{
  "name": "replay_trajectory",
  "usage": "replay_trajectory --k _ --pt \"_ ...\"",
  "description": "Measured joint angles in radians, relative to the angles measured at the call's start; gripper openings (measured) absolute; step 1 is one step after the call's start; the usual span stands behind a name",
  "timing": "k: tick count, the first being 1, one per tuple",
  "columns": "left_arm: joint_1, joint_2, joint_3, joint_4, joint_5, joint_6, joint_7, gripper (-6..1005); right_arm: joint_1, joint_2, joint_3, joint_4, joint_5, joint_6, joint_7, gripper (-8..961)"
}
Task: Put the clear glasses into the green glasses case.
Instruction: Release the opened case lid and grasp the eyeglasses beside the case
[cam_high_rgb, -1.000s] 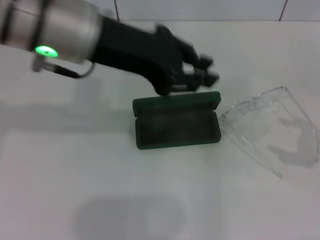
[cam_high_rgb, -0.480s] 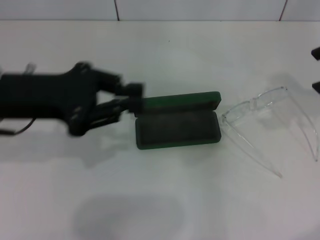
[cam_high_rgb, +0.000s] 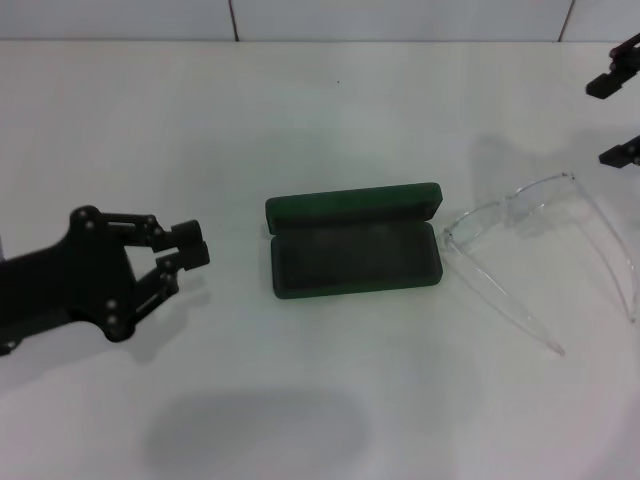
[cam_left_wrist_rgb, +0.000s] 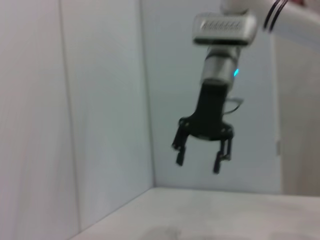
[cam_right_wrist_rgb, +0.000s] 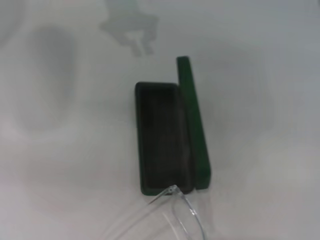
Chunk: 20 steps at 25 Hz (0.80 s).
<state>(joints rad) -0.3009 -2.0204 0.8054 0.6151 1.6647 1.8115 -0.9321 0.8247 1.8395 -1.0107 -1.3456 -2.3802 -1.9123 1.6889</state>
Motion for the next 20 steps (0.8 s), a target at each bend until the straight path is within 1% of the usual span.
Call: replay_trajectory --k 2,7,10,11,12,13,16,18,20 --pt "0.008 -0.01 -0.001 -0.034 0.005 -0.039 0.045 151 0.009 0.018 -0.033 -0.002 -0.022 0.021 -0.024 719" --pt "0.017 -0.012 -0.013 -0.114 0.004 -0.104 0.085 150 0.03 0.067 -0.098 0.018 -0.114 0.073 -0.086 717" --pt "0.025 -0.017 -0.014 -0.116 0.0 -0.107 0.086 150 0.032 0.09 -0.138 0.049 -0.161 0.108 -0.113 716" --pt "0.031 -0.02 -0.014 -0.117 -0.002 -0.107 0.089 150 0.028 0.113 -0.172 0.08 -0.196 0.148 -0.144 716" --pt "0.04 -0.024 -0.016 -0.117 -0.007 -0.107 0.094 148 0.025 0.125 -0.183 0.092 -0.208 0.169 -0.164 715" --pt "0.045 -0.027 -0.018 -0.117 -0.009 -0.107 0.098 147 0.025 0.125 -0.183 0.092 -0.208 0.169 -0.164 715" --pt "0.052 -0.032 -0.036 -0.126 -0.004 -0.106 0.112 142 0.012 0.159 -0.208 0.129 -0.241 0.241 -0.228 714" --pt "0.052 -0.034 -0.037 -0.127 -0.003 -0.106 0.113 142 0.013 0.169 -0.219 0.157 -0.254 0.278 -0.247 713" --pt "0.05 -0.036 -0.037 -0.129 -0.003 -0.106 0.114 142 0.023 0.172 -0.233 0.191 -0.26 0.309 -0.251 712"
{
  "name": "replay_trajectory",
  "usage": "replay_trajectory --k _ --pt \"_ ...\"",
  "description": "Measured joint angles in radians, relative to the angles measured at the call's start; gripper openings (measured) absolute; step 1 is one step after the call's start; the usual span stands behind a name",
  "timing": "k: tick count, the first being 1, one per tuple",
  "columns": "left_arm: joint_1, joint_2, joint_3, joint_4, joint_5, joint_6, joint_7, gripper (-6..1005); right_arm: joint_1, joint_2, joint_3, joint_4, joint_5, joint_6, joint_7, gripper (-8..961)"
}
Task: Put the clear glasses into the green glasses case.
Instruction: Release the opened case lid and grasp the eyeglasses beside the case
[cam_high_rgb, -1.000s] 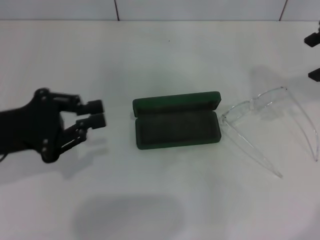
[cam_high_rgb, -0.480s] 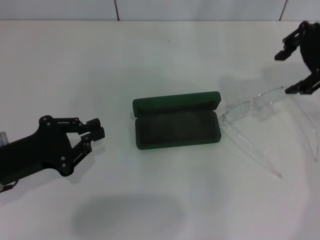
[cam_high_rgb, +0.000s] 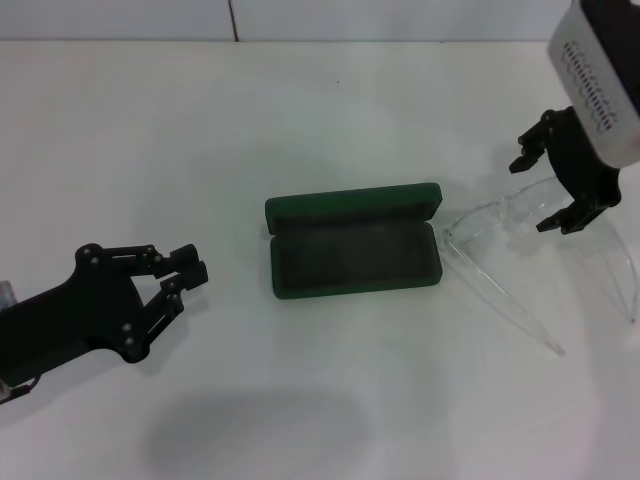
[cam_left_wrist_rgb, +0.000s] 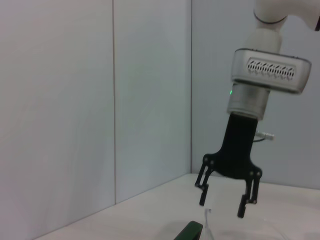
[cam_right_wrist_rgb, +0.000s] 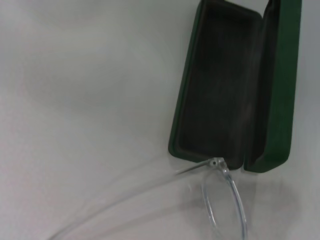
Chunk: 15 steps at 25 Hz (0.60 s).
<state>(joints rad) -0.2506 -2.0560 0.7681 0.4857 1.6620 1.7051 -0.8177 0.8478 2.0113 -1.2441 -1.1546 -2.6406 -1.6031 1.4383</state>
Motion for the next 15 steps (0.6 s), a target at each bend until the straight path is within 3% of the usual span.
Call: replay_trajectory --k 9,15 --pt "-0.002 -0.005 -0.001 -0.002 0.003 -0.001 0.001 141 0.011 0.004 -0.061 0.068 -0.009 0.102 0.002 709" --pt "-0.005 -0.005 -0.001 -0.009 0.003 -0.001 0.002 142 0.029 0.007 -0.086 0.135 -0.01 0.164 0.004 646"
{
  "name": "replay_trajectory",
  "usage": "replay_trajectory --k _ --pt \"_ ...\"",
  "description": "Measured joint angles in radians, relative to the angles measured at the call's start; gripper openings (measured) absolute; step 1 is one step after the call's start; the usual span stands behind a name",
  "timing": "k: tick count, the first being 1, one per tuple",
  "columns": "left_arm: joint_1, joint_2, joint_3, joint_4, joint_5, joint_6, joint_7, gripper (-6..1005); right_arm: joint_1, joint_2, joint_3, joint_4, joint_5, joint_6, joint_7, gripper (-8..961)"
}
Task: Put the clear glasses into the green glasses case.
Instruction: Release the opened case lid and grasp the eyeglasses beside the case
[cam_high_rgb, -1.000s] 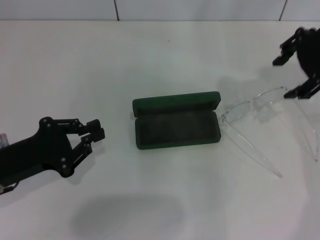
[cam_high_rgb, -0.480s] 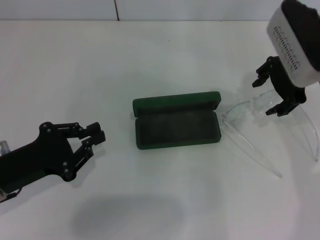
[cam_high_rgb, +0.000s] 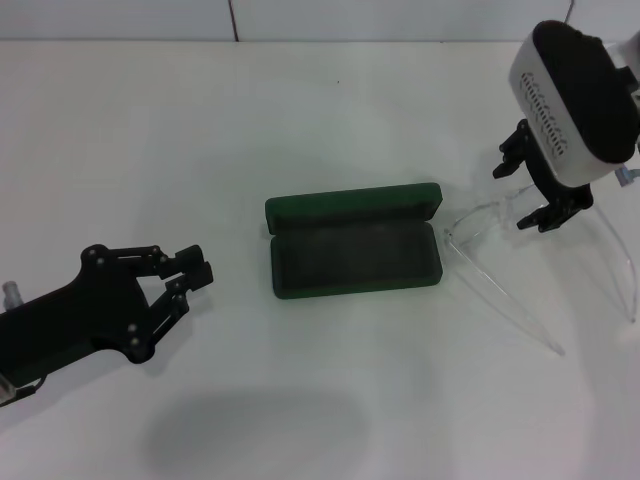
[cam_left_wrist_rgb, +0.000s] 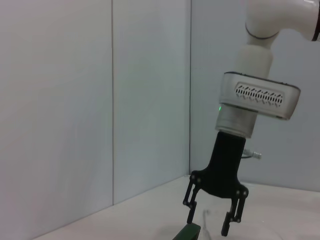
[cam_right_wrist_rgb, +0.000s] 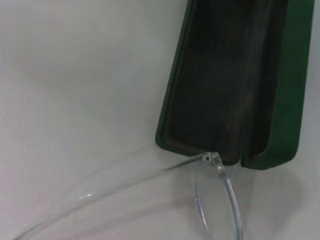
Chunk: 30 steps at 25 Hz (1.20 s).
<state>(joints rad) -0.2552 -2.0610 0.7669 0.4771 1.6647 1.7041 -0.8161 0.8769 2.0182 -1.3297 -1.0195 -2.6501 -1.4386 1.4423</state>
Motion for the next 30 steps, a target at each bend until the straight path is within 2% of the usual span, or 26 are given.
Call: replay_trajectory --k 11,19,24,30 --pt "-0.004 -0.012 0.003 -0.002 0.0 -0.021 0.0 142 0.046 0.006 -0.037 0.105 0.001 0.065 -0.002 623" --pt "-0.005 -0.015 0.0 -0.005 0.0 -0.027 0.0 142 0.049 0.007 -0.06 0.114 0.006 0.088 0.004 607" --pt "-0.007 -0.015 0.0 -0.011 -0.001 -0.038 0.001 142 0.05 0.007 -0.06 0.113 0.01 0.09 0.004 564" --pt "-0.008 -0.016 0.0 -0.017 -0.001 -0.045 0.011 142 0.049 0.007 -0.06 0.114 0.011 0.09 0.005 306"
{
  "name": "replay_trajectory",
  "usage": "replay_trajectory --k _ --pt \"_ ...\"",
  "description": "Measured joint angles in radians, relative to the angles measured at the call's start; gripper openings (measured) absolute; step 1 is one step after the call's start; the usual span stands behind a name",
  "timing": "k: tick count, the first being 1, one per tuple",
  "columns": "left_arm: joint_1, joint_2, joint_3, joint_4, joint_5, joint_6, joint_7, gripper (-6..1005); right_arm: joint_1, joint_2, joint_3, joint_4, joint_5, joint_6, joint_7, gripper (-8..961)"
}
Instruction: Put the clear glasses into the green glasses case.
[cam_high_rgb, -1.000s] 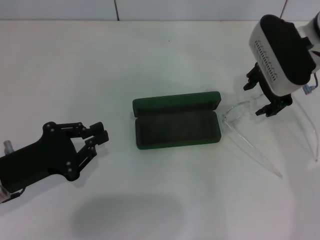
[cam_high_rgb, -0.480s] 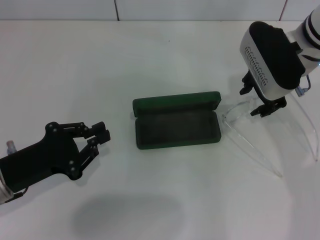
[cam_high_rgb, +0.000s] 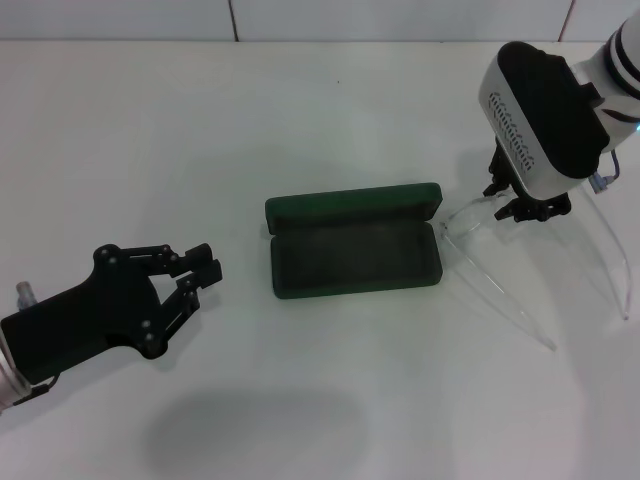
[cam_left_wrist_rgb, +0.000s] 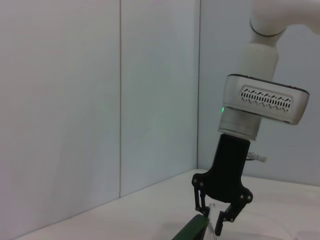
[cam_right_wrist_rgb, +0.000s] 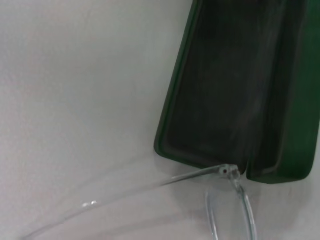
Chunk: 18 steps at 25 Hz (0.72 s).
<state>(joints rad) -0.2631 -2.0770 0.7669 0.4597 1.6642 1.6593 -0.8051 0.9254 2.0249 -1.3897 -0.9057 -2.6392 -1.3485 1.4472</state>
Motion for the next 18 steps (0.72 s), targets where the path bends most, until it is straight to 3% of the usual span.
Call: replay_trajectory --k 2,10,18 --pt "0.0 0.0 0.0 -0.001 0.0 -0.004 0.0 141 -0.001 0.0 0.0 0.0 0.0 0.0 0.001 242" --pt "0.001 0.001 0.0 -0.012 0.0 -0.009 0.002 141 -0.019 0.001 -0.022 -0.052 0.0 -0.025 0.047 170" --pt "0.002 0.003 0.0 -0.012 -0.006 0.009 -0.005 142 -0.113 0.0 -0.055 -0.279 -0.001 -0.146 0.127 100"
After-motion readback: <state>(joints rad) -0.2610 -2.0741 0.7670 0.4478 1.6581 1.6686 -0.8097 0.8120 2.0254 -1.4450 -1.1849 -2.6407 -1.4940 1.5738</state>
